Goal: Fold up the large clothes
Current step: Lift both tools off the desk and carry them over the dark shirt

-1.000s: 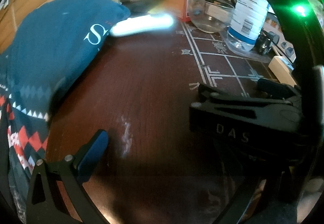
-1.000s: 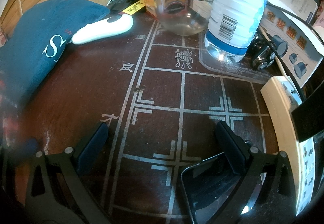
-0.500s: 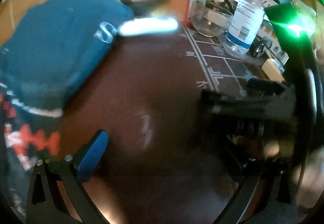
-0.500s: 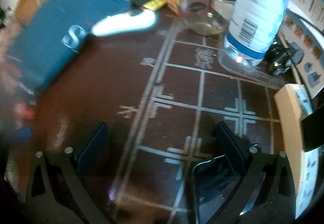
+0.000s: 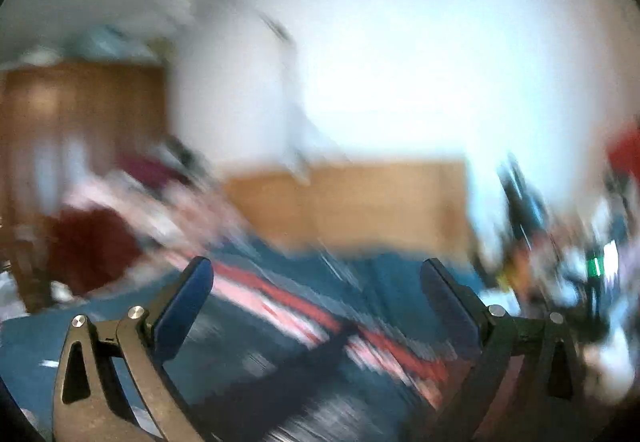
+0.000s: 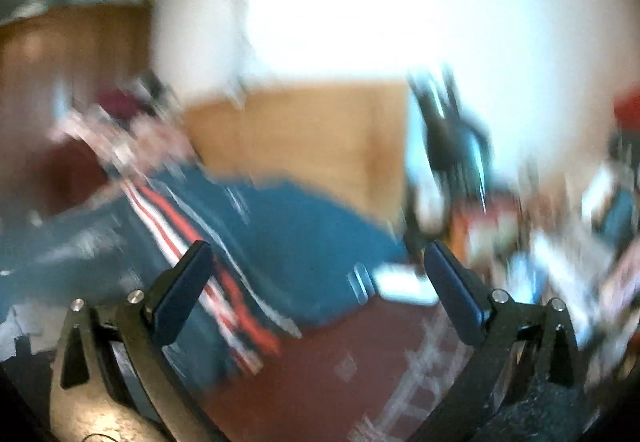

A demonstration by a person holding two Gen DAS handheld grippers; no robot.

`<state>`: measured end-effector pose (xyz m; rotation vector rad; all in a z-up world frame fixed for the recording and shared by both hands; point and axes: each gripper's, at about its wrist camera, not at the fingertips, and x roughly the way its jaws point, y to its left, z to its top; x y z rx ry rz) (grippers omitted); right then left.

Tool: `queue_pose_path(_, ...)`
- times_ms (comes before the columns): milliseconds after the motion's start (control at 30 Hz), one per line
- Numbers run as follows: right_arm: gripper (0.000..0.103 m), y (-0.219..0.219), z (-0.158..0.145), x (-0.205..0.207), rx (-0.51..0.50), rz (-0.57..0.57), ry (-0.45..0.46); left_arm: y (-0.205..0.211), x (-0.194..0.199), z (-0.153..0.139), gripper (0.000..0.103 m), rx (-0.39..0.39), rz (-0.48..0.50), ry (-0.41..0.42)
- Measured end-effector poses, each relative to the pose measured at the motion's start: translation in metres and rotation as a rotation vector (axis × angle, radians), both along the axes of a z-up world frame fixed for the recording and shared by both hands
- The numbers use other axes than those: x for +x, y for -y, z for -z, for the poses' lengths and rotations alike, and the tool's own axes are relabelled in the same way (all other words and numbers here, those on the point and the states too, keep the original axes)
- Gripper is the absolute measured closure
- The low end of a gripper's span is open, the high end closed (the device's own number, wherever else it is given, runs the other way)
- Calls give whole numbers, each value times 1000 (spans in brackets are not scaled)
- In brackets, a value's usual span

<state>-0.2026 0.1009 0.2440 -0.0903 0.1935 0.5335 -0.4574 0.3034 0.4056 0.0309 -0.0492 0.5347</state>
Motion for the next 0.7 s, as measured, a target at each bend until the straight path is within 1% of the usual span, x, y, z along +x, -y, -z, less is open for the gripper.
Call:
queue_pose_path(33,0,-8,-9,-18,19,-43,75,-4,-47,-3,0,27,-11,69)
queue_pose_path(67,0,-16,-15,-40,44,-97,160,-4,-83,3,0,60,-31,113)
queue_pose_path(100,0,-24,-13,-60,70,-149,220,-3,-110,8,0,84,-82,132)
queue_pose_path(133,0,-34,-8,-72,85,-203,242,1,-145,17,0,98,-191,142)
queue_pose_path(167,0,-48,-2,-80,70,-289,222,4,-172,24,0,93,-254,139)
queue_pose_path(200,0,-67,7,-87,14,-365,184,7,-192,32,0,82,-287,134)
queue_pose_path(233,0,-81,15,-100,-37,-417,163,9,-209,40,0,68,-319,126)
queue_pose_path(267,0,-96,30,-109,-95,-472,147,11,-227,53,0,48,-353,102)
queue_pose_path(300,0,-110,47,-117,-146,-533,134,12,-242,71,0,21,-383,53)
queue_pose_path(333,0,-119,62,-122,-181,-578,112,11,-246,87,0,-5,-407,3)
queue_pose_path(367,0,-130,78,-133,-222,-633,72,7,-254,112,0,-51,-439,-73)
queue_pose_path(400,0,-137,86,-154,-248,-683,34,6,-254,128,0,-81,-443,-108)
queue_pose_path(433,0,-151,106,-160,-301,-741,-24,7,-258,143,0,-104,-444,-132)
queue_pose_path(467,0,-160,111,-174,-332,-772,-59,11,-261,158,0,-129,-443,-143)
queue_pose_path(500,0,-174,126,-176,-373,-824,-133,13,-267,174,0,-169,-424,-133)
queue_pose_path(533,0,-179,136,-178,-392,-864,-194,15,-275,187,0,-197,-407,-122)
queue_pose_path(567,0,-189,142,-186,-408,-916,-281,11,-282,204,0,-245,-397,-107)
queue_pose_path(633,0,-201,150,-201,-415,-995,-417,-1,-285,224,0,-304,-389,-106)
queue_pose_path(667,0,-206,154,-212,-422,-1022,-464,-9,-288,240,0,-348,-390,-118)
queue_pose_path(700,0,-211,159,-213,-423,-1039,-501,-16,-289,249,0,-378,-393,-126)
